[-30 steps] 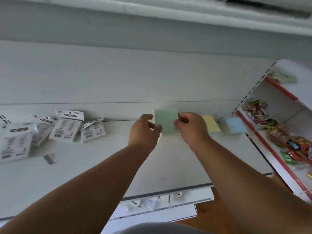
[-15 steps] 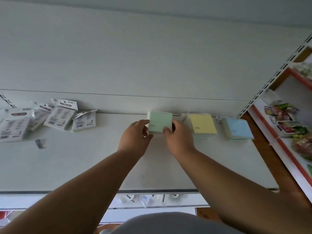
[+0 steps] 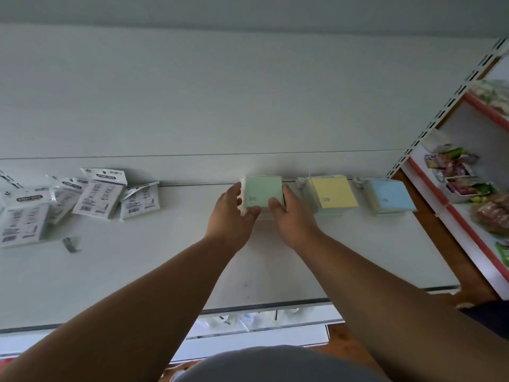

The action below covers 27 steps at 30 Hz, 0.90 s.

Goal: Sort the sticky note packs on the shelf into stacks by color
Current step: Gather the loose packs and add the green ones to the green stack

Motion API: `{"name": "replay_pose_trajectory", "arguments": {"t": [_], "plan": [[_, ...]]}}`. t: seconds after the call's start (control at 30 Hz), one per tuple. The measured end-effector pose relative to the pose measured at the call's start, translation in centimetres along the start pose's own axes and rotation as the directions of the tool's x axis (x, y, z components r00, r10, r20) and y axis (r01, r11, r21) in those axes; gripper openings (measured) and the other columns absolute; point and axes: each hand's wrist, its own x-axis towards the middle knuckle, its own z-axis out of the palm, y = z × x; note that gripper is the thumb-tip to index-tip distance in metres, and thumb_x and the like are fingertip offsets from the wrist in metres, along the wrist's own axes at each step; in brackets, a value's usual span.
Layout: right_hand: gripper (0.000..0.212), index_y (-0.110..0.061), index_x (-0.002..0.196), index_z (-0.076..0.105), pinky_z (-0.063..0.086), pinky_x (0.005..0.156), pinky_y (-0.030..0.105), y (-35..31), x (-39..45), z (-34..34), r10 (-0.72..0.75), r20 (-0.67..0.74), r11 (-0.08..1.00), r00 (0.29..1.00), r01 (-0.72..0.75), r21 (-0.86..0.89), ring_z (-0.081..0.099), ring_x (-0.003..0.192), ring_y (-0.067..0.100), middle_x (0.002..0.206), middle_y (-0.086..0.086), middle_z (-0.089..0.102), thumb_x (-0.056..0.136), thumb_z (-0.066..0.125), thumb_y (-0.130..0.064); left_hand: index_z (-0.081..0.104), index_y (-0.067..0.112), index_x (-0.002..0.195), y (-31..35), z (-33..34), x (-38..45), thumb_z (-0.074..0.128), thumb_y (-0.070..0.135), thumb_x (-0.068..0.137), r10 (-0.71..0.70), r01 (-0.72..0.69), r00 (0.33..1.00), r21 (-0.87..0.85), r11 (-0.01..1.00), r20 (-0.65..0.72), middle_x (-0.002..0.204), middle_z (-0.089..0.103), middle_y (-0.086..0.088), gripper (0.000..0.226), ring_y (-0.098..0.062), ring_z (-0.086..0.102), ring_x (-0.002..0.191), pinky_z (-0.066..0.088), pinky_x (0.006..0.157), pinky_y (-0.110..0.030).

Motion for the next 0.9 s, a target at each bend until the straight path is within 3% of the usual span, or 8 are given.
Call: {"name": "replay_pose_trajectory", "arguments": {"t": [0.1,0.17,0.33,0.4,0.47,0.57,0.77,0.9], "plan": [[0.050,-0.020,0.131,0.048,0.041,0.101,0.039,-0.1,0.1,0.3,0.106,0.046,0.972,0.993,-0.114,0.207,0.053,0.121,0.022,0.131,0.003,0.058,0.094,0.037,-0.052,0.033,0.041,0.146,0.7,0.7,-0.8,0.047,0.036,0.099,-0.109,0.141,0.987,-0.322,0.936,0.117,0.132,0.051,0.018,0.050,-0.005,0.048,0.121,0.034,0.096,-0.025],[0.071,-0.025,0.143,0.039,0.032,0.113,0.042,-0.3,0.0,0.7,0.180,0.081,0.919,0.980,-0.197,0.340,0.043,0.133,0.016,0.145,-0.002,0.047,0.086,0.034,-0.065,0.024,0.044,0.149,0.7,1.1,-0.8,0.038,0.045,0.100,-0.129,0.182,0.979,-0.384,0.905,0.158,0.144,0.042,0.015,0.051,-0.009,0.039,0.133,0.028,0.098,-0.024],[0.073,-0.031,0.143,0.039,0.029,0.115,0.045,0.1,-0.2,0.8,0.207,0.131,0.855,0.970,-0.244,0.457,0.040,0.136,0.011,0.147,-0.008,0.045,0.080,0.039,-0.068,0.025,0.050,0.147,-0.1,1.5,-0.3,0.034,0.057,0.097,-0.125,0.176,0.981,-0.407,0.897,0.148,0.151,0.038,0.013,0.051,-0.014,0.034,0.140,0.026,0.109,-0.030],[0.056,-0.033,0.127,0.052,0.038,0.108,0.047,0.2,-0.2,0.3,0.162,0.127,0.888,0.979,-0.200,0.414,0.051,0.124,0.015,0.131,-0.007,0.058,0.081,0.043,-0.062,0.026,0.047,0.147,0.1,1.5,-0.3,0.037,0.052,0.098,-0.115,0.158,0.985,-0.419,0.894,0.126,0.142,0.043,0.017,0.050,-0.011,0.039,0.133,0.029,0.103,-0.027],[0.039,-0.029,0.119,0.054,0.046,0.099,0.043,0.0,-0.3,-0.3,0.105,0.083,0.946,0.991,-0.125,0.300,0.058,0.112,0.019,0.117,-0.004,0.064,0.086,0.048,-0.049,0.034,0.040,0.146,0.6,1.1,-0.6,0.045,0.040,0.099,-0.103,0.130,0.990,-0.356,0.925,0.094,0.128,0.050,0.018,0.048,-0.006,0.050,0.112,0.036,0.091,-0.024],[0.048,-0.024,0.129,0.051,0.049,0.091,0.030,0.2,-0.5,-1.1,-0.050,0.009,0.996,0.999,0.050,0.080,0.060,0.106,0.009,0.118,-0.007,0.064,0.085,0.066,-0.038,0.049,0.030,0.127,0.3,0.6,-1.0,0.060,0.030,0.091,0.035,-0.033,0.999,-0.075,0.997,0.016,0.111,0.064,0.014,0.038,0.001,0.060,0.091,0.044,0.070,-0.015],[0.042,-0.021,0.124,0.060,0.047,0.077,0.021,-0.1,-0.9,-1.8,-0.136,-0.067,0.990,0.988,0.133,-0.050,0.062,0.095,0.007,0.110,-0.006,0.068,0.085,0.070,-0.032,0.063,0.027,0.121,-0.8,0.1,-0.3,0.066,0.026,0.087,0.080,-0.070,0.993,0.102,0.992,-0.091,0.112,0.066,0.011,0.034,-0.003,0.065,0.093,0.050,0.078,-0.019],[0.035,-0.021,0.118,0.063,0.054,0.080,0.030,0.7,-1.2,-1.7,-0.125,-0.084,0.991,0.989,0.120,-0.063,0.065,0.095,0.011,0.107,-0.004,0.070,0.086,0.067,-0.035,0.065,0.027,0.117,-1.0,-0.4,-0.2,0.070,0.028,0.084,0.055,-0.046,0.993,0.092,0.995,-0.102,0.109,0.068,0.014,0.033,-0.001,0.065,0.090,0.048,0.078,-0.016]]}}
